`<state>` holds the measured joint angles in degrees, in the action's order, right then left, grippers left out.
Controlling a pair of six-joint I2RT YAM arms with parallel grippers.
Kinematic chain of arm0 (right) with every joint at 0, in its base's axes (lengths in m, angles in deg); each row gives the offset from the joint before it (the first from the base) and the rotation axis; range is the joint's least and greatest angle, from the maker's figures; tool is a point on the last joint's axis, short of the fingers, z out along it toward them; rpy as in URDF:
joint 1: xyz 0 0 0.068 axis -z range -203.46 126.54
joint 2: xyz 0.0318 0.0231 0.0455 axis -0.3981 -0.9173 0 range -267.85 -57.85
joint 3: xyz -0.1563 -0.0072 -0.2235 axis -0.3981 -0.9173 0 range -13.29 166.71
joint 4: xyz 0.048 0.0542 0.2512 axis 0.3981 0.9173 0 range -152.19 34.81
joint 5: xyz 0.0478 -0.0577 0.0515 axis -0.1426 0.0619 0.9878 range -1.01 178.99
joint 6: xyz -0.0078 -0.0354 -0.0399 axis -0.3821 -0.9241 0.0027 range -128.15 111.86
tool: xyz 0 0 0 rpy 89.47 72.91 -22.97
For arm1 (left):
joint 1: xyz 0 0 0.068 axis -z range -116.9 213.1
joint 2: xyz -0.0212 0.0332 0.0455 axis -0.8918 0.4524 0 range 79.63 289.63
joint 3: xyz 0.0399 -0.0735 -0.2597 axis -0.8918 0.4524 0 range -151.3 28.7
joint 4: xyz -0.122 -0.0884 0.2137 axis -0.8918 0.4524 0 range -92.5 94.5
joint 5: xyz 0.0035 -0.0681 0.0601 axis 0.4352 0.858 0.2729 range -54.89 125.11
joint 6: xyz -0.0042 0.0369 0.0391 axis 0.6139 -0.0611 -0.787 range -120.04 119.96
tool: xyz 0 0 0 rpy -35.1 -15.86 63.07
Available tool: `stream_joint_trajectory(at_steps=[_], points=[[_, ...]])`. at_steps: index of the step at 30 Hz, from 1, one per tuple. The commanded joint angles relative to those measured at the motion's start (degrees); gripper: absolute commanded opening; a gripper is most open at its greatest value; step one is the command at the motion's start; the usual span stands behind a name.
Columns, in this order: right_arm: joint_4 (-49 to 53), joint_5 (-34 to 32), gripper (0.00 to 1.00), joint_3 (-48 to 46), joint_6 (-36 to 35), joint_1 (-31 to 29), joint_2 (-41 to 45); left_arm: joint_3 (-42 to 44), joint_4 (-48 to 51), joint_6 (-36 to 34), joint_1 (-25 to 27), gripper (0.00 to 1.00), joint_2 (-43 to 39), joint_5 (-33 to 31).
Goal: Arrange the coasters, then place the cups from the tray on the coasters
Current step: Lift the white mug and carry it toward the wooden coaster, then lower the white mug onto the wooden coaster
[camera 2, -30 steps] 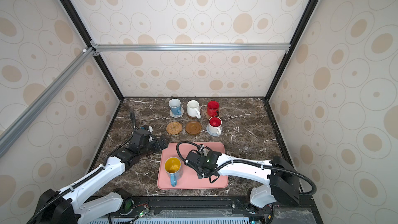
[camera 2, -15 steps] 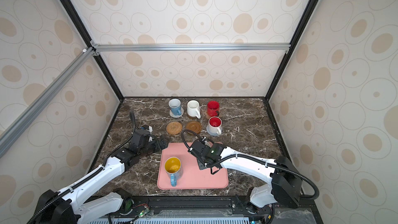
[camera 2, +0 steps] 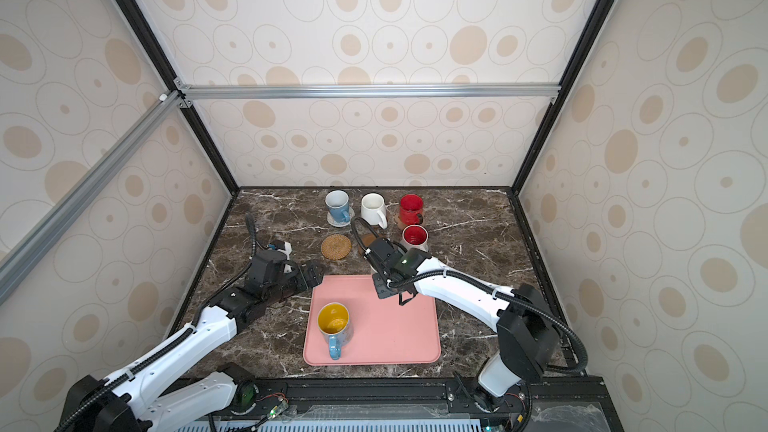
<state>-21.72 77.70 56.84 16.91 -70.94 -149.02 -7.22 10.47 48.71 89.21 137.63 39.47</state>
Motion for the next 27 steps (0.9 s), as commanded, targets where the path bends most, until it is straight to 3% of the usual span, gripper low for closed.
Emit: stream_joint_trajectory(at_steps=[1,27], points=[[-3.1,0.7,0.09,4.9,-5.2,1.7,-2.6,-1.0,1.3,1.1,-0.5,1.0,-1.3,-0.9],[-1.2,9.9,0.09,28.1,-22.0,12.1,-23.9,1.4,3.2,2.3,-0.5,1.0,-6.5,-1.2]])
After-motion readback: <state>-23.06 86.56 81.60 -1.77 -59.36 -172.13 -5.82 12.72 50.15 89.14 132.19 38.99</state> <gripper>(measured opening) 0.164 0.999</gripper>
